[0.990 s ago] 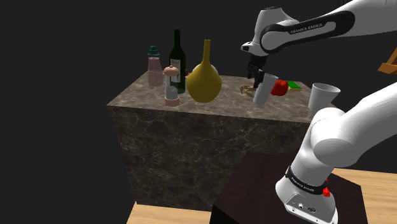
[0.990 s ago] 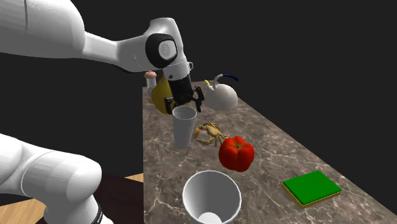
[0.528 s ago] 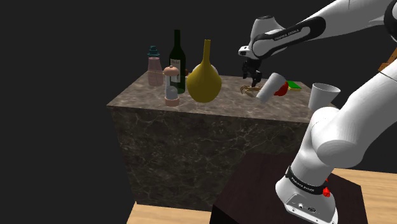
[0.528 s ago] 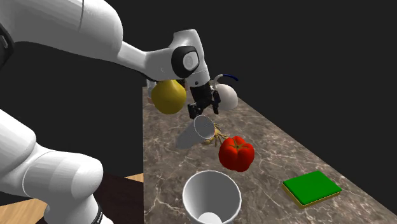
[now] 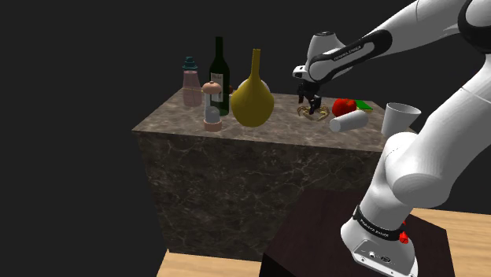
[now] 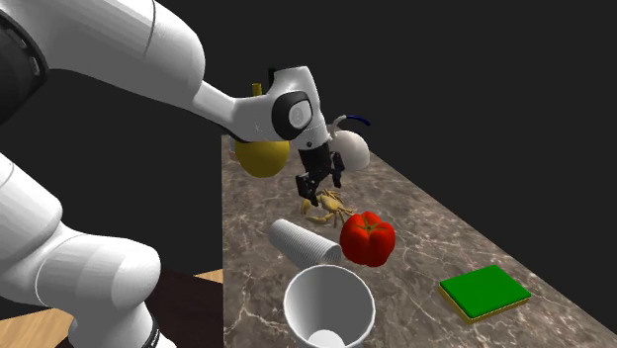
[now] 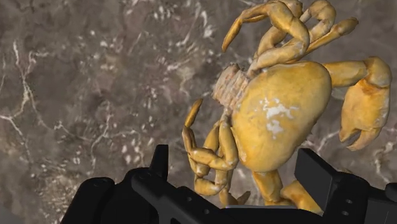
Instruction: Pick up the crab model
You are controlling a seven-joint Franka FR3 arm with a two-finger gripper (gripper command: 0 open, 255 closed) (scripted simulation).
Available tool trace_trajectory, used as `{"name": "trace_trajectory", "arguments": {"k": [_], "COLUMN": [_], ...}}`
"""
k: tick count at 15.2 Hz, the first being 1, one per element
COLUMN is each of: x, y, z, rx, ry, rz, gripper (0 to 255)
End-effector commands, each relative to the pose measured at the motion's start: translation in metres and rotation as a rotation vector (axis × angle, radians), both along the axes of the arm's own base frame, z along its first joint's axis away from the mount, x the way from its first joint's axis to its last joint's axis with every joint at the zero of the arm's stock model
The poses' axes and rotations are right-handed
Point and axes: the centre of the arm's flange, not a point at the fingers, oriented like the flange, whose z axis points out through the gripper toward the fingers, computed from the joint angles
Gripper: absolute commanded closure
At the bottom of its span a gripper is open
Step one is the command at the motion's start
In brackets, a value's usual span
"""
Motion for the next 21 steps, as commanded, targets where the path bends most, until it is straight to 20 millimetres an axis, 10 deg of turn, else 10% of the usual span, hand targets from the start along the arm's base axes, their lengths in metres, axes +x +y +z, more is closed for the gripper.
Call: {"name": "trace_trajectory", "arguments": {"k": [1,2,11,21], "x": [0.000,0.000,0.000,0.000], "y": [0.000,0.000,0.000,0.000], "z": [-0.003,-0.004,-0.003,0.049], "rx": [0.000,0.000,0.000,0.000], "ry": [-0.001,-0.001,-0.001,-0.001], "rz": [0.000,0.000,0.000,0.000], "gripper": [0,255,255,255]}}
